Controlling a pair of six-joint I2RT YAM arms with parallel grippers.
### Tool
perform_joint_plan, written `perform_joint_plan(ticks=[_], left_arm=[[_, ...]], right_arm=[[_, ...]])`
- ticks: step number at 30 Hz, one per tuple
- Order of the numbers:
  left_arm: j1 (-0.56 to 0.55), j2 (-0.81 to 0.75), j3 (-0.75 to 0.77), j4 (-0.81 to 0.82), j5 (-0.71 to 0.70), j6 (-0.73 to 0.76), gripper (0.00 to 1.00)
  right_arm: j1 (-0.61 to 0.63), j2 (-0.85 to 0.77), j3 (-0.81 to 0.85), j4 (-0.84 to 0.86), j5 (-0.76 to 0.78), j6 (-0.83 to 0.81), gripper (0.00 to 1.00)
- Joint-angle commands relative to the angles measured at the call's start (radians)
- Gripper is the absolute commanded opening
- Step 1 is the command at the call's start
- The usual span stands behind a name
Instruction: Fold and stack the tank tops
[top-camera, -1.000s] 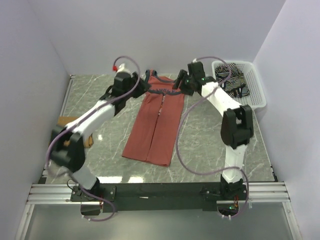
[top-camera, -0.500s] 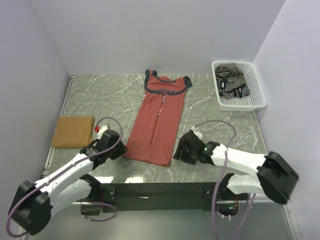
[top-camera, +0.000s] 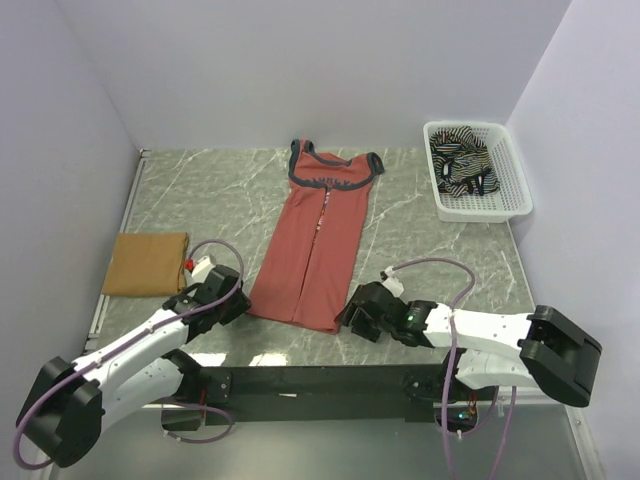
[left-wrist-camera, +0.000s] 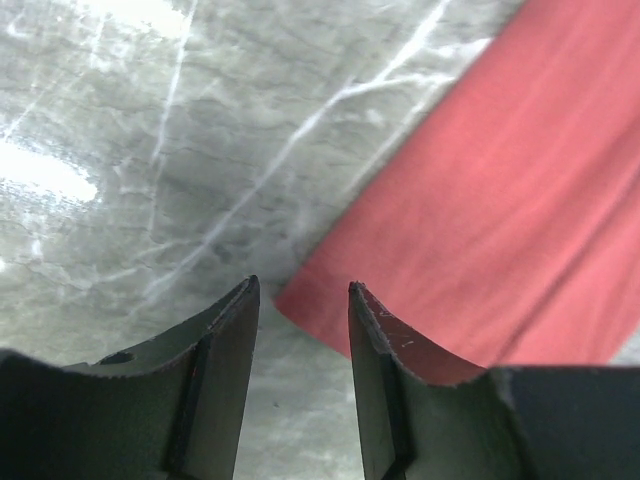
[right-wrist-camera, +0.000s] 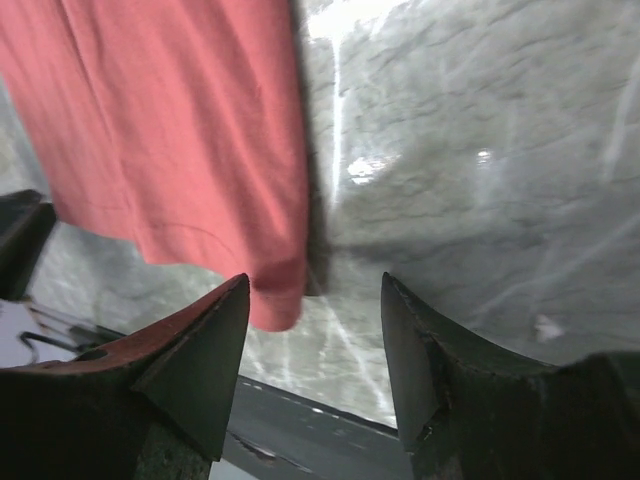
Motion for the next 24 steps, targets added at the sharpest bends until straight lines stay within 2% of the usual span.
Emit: perform_joint_plan(ticks=[1,7,10,16,19,20,22,23,24], left_arm=[[-0.004,0.038,-0.014,0.043,-0.032,-0.01,0.46],[-0.005,0.042,-0.039,0.07,-0.009,0.001,0.43],[-0.005,0.031,-0.039,0.067,-0.008,-0.001,0.42],[-0.014,0.08,-0.04,0.1,0.021,0.018,0.38],[-0.033,0.111,-0.042,0.104,0.021,0.009,0.36],[-0.045,0.122,-0.04,0.103,0.017,0.005,0.34],[-0.054,0.13,-0.039,0.098,0.015,-0.002,0.32],[-0.065,0.136,-0.037,0.098,0.018,-0.004,0.29],[-0.079,0.139,-0.037,0.1,0.023,-0.007,0.21]], right_arm=[[0.024,0.026,-0.031,0.055,0.038,0.089,0.62],[0.063,0.072,-0.031,0.051,0.047,0.109,0.53],[0.087,0.11,-0.035,0.045,0.039,0.12,0.39],[0.102,0.146,-0.04,0.048,0.027,0.121,0.36],[0.103,0.143,-0.021,0.009,0.042,0.097,0.28],[0.102,0.141,-0.017,-0.004,0.052,0.083,0.23],[0.104,0.137,-0.002,-0.044,0.062,0.066,0.21],[0.104,0.135,0.002,-0.055,0.065,0.046,0.2],[0.103,0.134,0.014,-0.079,0.073,0.035,0.19]])
